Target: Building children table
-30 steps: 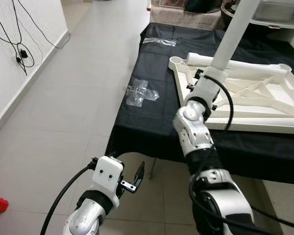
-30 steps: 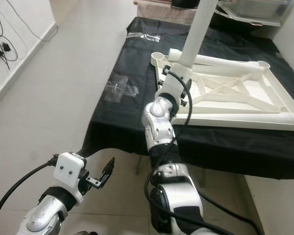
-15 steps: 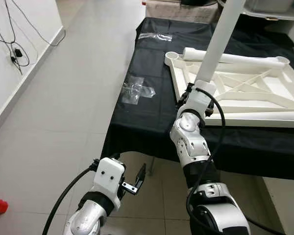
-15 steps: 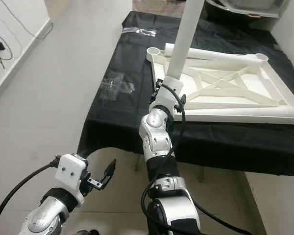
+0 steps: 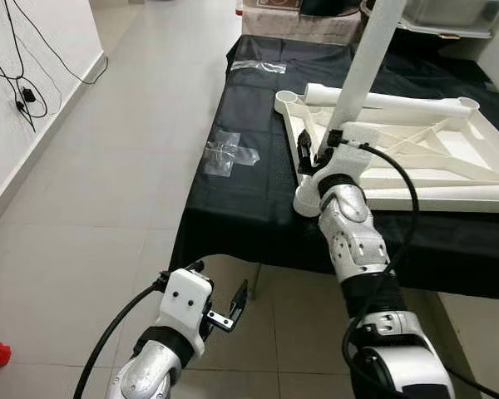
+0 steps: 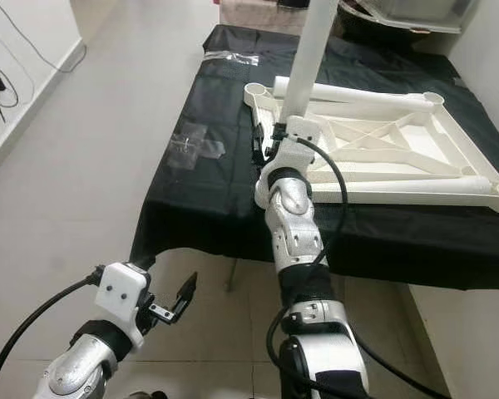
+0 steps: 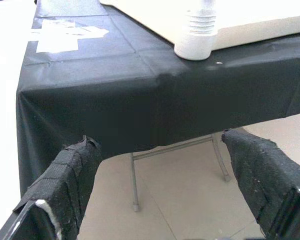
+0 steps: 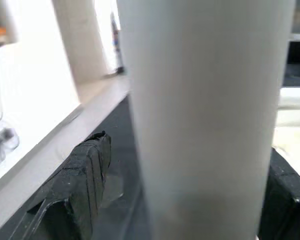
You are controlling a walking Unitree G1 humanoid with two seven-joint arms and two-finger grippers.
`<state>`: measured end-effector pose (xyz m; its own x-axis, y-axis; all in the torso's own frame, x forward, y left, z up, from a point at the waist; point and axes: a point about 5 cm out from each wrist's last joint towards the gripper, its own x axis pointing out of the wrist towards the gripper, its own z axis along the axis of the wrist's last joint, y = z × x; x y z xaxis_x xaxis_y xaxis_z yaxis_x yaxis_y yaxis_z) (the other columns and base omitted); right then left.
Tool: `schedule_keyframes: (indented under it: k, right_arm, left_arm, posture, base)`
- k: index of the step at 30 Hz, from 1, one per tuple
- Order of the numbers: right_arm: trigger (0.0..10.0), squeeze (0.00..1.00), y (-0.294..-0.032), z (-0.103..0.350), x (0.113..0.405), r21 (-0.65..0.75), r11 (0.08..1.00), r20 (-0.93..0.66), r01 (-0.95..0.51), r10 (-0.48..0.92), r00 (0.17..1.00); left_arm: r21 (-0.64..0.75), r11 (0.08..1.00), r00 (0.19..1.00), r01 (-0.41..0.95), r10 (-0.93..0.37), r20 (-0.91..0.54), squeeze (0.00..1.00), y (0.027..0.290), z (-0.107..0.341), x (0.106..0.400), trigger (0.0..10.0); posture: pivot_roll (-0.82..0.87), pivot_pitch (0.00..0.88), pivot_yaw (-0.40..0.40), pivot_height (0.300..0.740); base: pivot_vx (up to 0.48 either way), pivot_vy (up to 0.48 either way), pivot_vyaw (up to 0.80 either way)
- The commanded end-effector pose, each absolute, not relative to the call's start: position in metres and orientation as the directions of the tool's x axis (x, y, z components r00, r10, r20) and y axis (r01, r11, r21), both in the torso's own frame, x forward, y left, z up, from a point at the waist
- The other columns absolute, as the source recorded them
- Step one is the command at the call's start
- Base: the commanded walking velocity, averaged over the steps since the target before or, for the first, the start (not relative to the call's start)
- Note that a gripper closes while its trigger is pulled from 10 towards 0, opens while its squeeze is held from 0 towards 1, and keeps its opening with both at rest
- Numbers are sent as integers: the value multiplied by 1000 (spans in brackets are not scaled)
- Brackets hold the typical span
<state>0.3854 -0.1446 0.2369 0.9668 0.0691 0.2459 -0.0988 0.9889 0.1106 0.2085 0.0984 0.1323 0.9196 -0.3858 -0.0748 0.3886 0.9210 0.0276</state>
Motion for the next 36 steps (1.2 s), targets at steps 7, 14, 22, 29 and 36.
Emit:
schedule_keyframes:
  k: [7,14,22,29,36]
  right_arm:
    - [10000,0,-168,248,401,79,950,224,-303,279,934]
    - [10000,0,-156,255,401,81,698,137,-712,699,701]
    - [10000,0,-136,253,394,62,484,93,-873,868,488]
    - [2431,0,-117,255,396,37,429,89,-903,898,430]
    - [0,0,-113,258,406,-1,612,108,-791,787,608]
  left_arm:
    - [26,922,919,387,-383,-87,0,98,128,207,10000]
    - [26,923,921,383,-380,-86,0,98,129,207,10000]
    - [25,924,922,381,-378,-87,0,98,130,206,10000]
    - [24,926,923,377,-374,-86,0,98,130,206,10000]
    - [23,927,925,374,-371,-86,0,98,129,206,10000]
  posture:
    - [81,165,-66,740]
    - [95,178,-71,740]
    - [104,183,-74,740]
    - [105,188,-78,740]
    - [105,187,-79,740]
  base:
    - [0,0,0]
    - [0,0,0]
    - [0,0,0]
    - [0,0,0]
    - [0,0,0]
